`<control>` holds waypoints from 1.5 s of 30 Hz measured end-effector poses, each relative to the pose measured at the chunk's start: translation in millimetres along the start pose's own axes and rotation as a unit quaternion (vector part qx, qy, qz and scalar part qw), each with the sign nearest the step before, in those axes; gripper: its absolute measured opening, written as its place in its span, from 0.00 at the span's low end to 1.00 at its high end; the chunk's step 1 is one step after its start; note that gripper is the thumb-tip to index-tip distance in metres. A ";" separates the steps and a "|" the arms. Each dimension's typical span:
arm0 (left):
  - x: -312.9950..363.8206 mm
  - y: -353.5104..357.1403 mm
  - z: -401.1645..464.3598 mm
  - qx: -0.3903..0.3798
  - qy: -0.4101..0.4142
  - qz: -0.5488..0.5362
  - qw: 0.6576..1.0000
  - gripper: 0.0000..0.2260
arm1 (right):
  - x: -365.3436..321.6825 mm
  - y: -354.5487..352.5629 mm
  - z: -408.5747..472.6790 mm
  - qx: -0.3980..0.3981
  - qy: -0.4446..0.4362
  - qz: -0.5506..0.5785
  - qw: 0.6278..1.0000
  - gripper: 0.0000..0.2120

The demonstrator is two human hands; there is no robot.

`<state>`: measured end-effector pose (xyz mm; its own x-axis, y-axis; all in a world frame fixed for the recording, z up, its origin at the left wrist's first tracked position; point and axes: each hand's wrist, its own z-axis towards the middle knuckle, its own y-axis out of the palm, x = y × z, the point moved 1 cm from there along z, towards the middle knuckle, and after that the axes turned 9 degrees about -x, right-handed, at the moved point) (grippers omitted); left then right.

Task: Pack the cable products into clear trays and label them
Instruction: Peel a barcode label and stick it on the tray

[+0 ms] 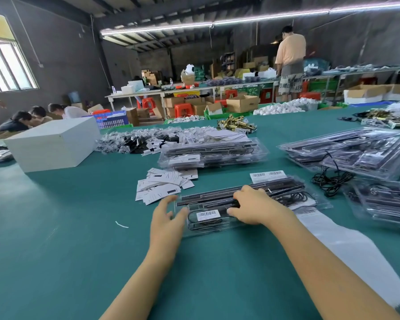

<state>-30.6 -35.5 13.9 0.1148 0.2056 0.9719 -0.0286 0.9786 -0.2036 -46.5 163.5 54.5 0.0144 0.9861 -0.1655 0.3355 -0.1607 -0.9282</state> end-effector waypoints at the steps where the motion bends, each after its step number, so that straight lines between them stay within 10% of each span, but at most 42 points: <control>1: -0.5 -4.8 1.7 0.010 -0.019 -0.085 0.996 0.14 | -0.1 -0.9 -1.4 -0.025 -0.003 -0.005 1.000 0.31; 6: -5.4 -28.3 13.6 0.019 -0.126 -0.426 0.896 0.12 | -4.5 3.7 -9.3 -0.064 -0.003 -0.026 0.998 0.45; 14: 1.2 -36.2 11.9 -0.063 -0.106 -0.674 0.728 0.17 | -18.3 1.7 -12.6 0.097 0.034 -0.035 0.994 0.29; 21: -1.3 -34.6 14.6 -0.098 -0.082 -0.660 0.740 0.20 | -16.0 -11.7 -15.6 0.219 0.001 -0.038 0.975 0.04; 26: -3.7 -28.8 16.4 -0.141 -0.093 -0.601 0.781 0.19 | 4.7 -29.4 -20.9 0.395 -0.046 -0.007 0.918 0.11; 34: -9.2 -24.8 18.2 -0.168 -0.125 -0.549 0.809 0.22 | 35.8 -62.7 -36.2 0.499 -0.226 0.476 0.688 0.07; 37: -10.0 -26.3 18.4 -0.158 -0.132 -0.543 0.814 0.21 | 58.7 -53.4 -25.6 0.409 -0.188 0.702 0.552 0.06; 45: -9.0 -16.9 20.9 -0.143 -0.138 -0.485 0.852 0.24 | 81.3 -0.4 11.9 0.146 -0.058 0.921 0.356 0.12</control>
<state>-52.0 -54.0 11.1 -0.2916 -0.6699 0.6828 0.1944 0.6575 0.7280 -56.7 243.2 37.4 -0.0885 -0.8104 -0.5791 -0.2544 -0.5437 0.7998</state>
